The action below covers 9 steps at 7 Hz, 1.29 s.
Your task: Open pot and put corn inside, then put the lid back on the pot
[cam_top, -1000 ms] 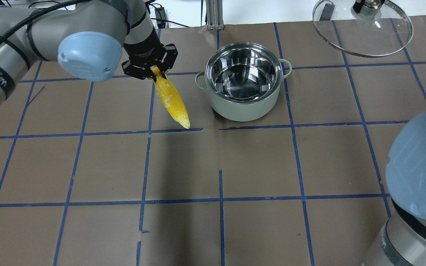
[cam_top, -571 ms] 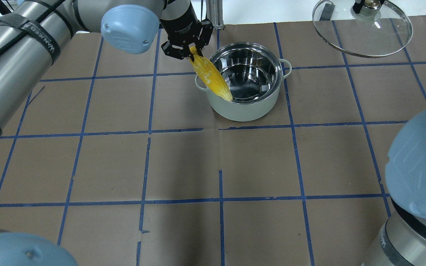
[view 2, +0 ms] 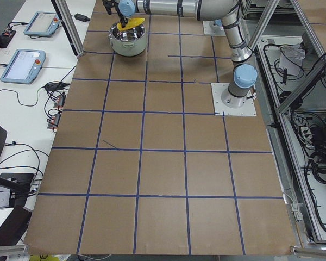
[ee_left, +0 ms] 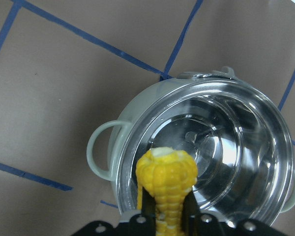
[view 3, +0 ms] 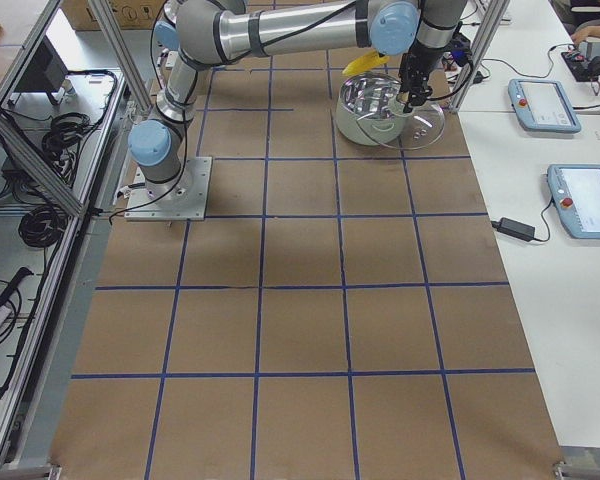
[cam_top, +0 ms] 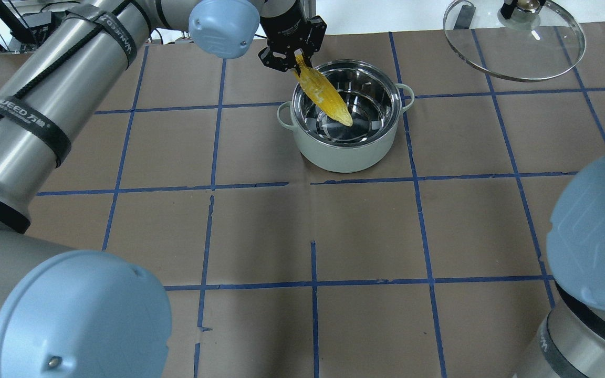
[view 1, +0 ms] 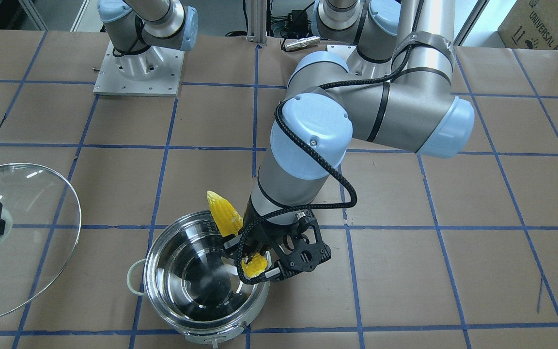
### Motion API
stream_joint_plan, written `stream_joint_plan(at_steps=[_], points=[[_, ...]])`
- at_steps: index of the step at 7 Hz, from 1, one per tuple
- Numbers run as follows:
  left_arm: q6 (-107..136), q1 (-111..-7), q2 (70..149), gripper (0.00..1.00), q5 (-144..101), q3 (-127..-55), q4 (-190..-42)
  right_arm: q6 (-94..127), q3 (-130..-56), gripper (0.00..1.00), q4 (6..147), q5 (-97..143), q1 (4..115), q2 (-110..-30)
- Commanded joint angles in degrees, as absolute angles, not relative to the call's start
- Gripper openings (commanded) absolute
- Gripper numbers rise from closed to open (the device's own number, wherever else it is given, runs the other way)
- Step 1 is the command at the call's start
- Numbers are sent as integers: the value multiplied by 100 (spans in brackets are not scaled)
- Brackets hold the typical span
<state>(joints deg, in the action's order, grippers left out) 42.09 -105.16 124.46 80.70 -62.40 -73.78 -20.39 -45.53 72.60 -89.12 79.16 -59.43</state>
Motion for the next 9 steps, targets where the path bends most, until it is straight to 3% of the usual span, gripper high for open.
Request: stream_joint_plan(at_steps=[1,2,3,4,9], points=[[4219,-10512,12655,10,8068,-6205,-7155,-2039,-4544,12,7251,-8903,7919,-5959],[4219,-10512,12743,14,8060,-6205,-7085,-2039,-4527,12,7251,-8903,7919,-5959],[4201,-10477,12762,71,8094,-6205,-7040,-2039,-4535,12,7251,-8903,7928,-5959],[4201,-10477,12753,100,8121,-6205,-7005,-2039,-4535,12,7251,-8903,7928,-5950],[2987,-10039,12455,99,8382,-6267,-7267,-2039,-4561,12,7251,-8912,7937,-5941]])
